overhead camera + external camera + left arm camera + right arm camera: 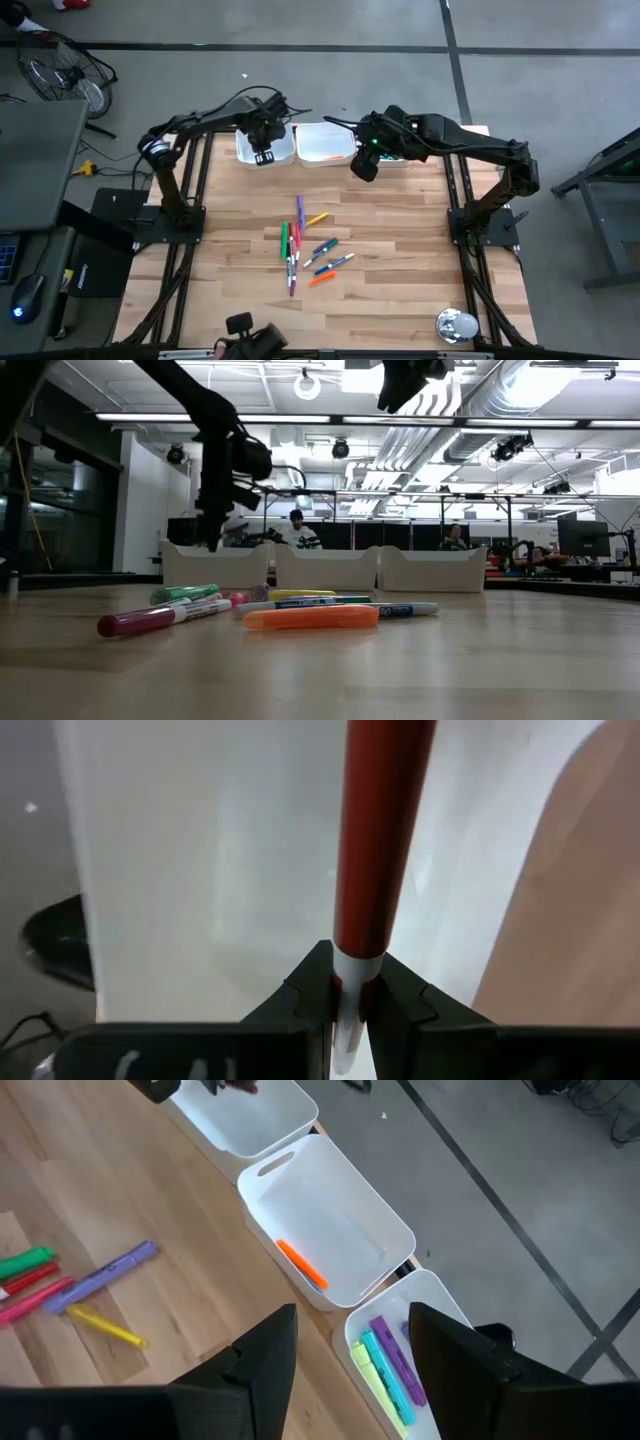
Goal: Pick & Place Markers
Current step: Put the brown marker pen into the left white bin, then put the purple highlighter pen into the right white bin
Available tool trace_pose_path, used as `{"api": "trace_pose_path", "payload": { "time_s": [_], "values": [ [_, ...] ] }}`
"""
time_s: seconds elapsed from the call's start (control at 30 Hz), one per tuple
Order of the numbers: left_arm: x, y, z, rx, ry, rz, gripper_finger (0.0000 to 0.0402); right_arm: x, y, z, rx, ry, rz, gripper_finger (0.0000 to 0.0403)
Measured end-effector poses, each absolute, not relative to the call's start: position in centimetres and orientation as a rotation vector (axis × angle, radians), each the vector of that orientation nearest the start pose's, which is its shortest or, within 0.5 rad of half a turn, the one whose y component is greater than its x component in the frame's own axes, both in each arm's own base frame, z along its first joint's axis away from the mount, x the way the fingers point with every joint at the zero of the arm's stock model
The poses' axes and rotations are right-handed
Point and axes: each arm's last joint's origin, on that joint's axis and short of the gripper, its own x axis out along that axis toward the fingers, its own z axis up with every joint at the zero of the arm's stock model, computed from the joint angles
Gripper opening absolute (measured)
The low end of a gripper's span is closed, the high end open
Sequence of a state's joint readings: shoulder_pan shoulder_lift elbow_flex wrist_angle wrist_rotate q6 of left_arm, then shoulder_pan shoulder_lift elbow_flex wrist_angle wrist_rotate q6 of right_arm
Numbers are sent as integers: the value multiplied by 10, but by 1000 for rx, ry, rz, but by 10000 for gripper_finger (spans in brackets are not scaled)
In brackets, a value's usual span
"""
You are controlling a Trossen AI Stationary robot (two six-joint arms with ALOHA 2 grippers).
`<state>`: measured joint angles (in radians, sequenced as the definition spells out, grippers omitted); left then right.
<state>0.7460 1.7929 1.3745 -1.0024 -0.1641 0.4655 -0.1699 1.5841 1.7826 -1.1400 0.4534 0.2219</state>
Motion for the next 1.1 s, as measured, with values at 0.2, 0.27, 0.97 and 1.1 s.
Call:
{"api": "trace_pose_path", "payload": {
  "time_s": [0.2,0.27,0.97,1.1],
  "values": [
    [255,242,205,-49,1651,290,33,301,-64,399,78,878,-658,181],
    [255,242,202,-46,1671,268,33,301,-64,398,79,879,-658,181],
    [253,241,200,-91,1695,277,105,301,-63,398,89,881,-641,181],
    [248,236,200,-146,1752,268,124,301,-63,398,89,881,-641,181]
  ]
}}
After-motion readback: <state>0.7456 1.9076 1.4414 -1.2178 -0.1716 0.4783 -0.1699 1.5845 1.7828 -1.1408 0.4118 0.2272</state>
